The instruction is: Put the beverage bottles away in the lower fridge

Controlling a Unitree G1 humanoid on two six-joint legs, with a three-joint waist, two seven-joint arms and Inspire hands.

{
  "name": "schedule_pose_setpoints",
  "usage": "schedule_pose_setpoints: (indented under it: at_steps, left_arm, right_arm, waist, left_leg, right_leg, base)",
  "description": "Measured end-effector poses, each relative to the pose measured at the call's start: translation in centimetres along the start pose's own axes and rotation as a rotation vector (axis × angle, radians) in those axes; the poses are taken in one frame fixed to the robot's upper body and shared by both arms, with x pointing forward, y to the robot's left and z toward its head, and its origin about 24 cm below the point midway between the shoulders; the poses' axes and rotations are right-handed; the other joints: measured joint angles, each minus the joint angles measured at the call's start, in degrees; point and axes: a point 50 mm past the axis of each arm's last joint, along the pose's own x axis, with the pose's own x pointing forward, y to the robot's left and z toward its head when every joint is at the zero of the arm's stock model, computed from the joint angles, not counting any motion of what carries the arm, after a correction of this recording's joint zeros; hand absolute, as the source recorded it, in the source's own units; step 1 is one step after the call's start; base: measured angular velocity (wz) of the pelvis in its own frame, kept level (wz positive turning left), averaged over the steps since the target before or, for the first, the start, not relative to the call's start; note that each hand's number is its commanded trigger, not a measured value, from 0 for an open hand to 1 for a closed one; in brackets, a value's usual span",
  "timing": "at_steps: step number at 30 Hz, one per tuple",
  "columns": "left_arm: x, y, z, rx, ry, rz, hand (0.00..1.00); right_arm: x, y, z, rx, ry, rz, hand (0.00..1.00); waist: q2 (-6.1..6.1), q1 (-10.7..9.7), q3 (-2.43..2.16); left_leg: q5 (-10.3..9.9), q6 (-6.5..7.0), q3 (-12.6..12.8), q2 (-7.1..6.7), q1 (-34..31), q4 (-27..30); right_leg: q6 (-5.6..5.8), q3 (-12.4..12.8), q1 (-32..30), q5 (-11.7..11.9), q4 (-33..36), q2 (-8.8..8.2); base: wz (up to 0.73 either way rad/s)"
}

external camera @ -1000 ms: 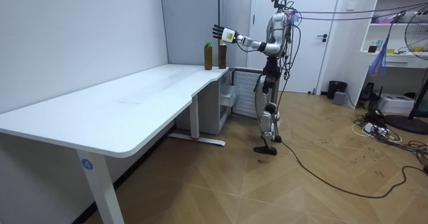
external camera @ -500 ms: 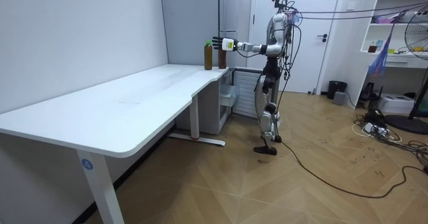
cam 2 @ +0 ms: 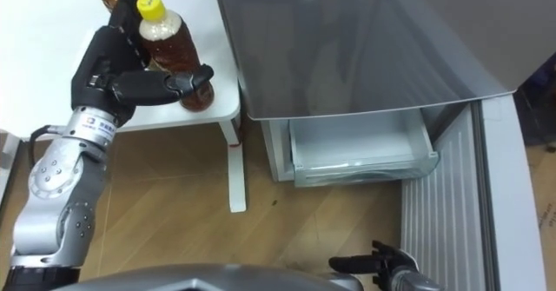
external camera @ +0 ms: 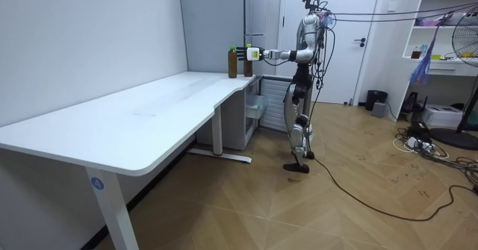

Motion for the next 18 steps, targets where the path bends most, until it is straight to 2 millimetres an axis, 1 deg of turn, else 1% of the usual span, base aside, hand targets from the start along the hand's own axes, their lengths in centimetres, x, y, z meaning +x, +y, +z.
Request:
schedule_pose_setpoints:
  at_steps: [5, 9, 14, 18]
  left_arm:
    - [0.00, 0.03, -0.04, 0.003, 0.002, 0.002, 0.00]
    - [0.10, 0.07, -0.15, 0.008, 0.007, 0.000, 0.00]
    - [0.26, 0.57, -0.67, 0.018, 0.031, 0.011, 0.00]
    - [0.60, 0.99, -0.49, 0.024, 0.025, 0.016, 0.00]
  right_arm:
    - [0.01, 0.05, 0.12, -0.001, -0.005, 0.005, 0.00]
    - [0.01, 0.04, 0.15, -0.001, -0.006, 0.005, 0.00]
    - [0.00, -0.03, 0.17, 0.009, -0.009, 0.004, 0.00]
    - [0.00, -0.04, 0.21, 0.004, -0.010, 0.003, 0.00]
  waist:
    - [-0.12, -0.1, 0.02]
    - [-0.12, -0.2, 0.02]
    - [0.01, -0.2, 0.00]
    - [0.16, -0.3, 0.04]
  left_leg:
    - [0.0, 0.00, 0.0, 0.02, 0.0, 0.0]
    - [0.0, 0.00, 0.1, 0.03, 0.1, 0.0]
    - [0.0, 0.00, 0.2, 0.07, 0.1, 0.2]
    - [0.0, 0.01, 0.2, 0.06, -0.1, 0.2]
  right_leg:
    - [0.00, -0.5, 0.0, 0.0, 0.0, -0.01]
    - [0.00, -0.4, 0.0, 0.0, 0.0, -0.02]
    - [0.00, 0.1, 0.0, 0.0, 0.1, 0.00]
    - [-0.01, 0.2, 0.1, 0.0, 0.1, 0.00]
  base:
    - [0.00]
    - [0.00]
    - [0.00]
    - [0.00]
